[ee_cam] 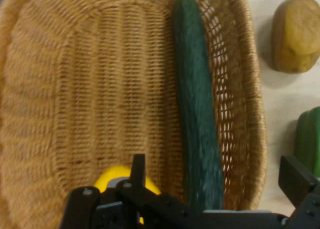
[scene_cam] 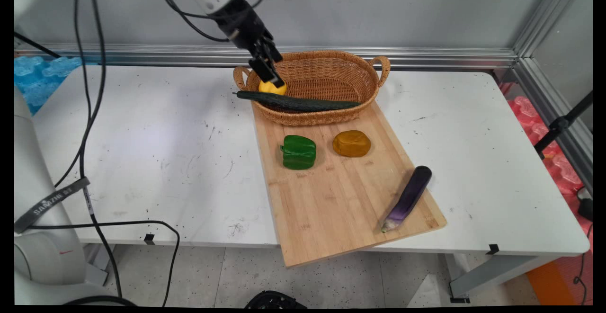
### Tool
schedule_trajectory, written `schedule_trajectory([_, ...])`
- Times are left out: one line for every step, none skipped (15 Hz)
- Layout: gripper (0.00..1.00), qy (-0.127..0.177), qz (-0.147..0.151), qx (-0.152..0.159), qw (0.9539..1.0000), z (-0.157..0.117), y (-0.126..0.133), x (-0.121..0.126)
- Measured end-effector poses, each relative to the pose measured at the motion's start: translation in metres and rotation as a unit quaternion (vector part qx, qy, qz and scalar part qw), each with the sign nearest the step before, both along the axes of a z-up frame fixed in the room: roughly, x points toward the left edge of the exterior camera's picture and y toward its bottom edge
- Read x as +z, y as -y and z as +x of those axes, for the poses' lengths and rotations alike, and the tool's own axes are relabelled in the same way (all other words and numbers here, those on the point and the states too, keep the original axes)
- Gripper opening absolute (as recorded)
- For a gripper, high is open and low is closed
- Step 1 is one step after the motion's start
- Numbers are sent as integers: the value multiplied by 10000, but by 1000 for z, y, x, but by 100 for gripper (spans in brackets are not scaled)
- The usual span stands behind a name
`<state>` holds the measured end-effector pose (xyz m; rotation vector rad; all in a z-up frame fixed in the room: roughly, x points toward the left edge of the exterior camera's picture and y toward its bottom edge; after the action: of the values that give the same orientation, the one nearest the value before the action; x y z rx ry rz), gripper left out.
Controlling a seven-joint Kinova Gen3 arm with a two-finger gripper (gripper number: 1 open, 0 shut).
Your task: Pick up the cucumber from the vegetable basket
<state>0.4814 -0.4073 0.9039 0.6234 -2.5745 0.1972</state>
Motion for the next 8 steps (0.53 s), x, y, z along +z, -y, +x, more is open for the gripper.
schedule_trajectory([100, 5, 39, -87, 10000, -5, 5, -6])
schedule_trajectory([100, 12, 74, -164, 9998, -10, 10, -12])
schedule_trajectory([100, 19, 98, -211, 9997, -13, 13, -17])
schedule_trajectory([100, 25, 130, -269, 9996, -18, 18, -23])
schedule_trajectory([100, 31, 151, -302, 9994, -21, 22, -28])
schedule_trajectory([100, 45, 182, -348, 9992, -25, 28, -35])
schedule_trajectory([100, 55, 208, -377, 9991, -29, 34, -41])
schedule_trajectory([100, 62, 239, -394, 9989, -33, 40, -48])
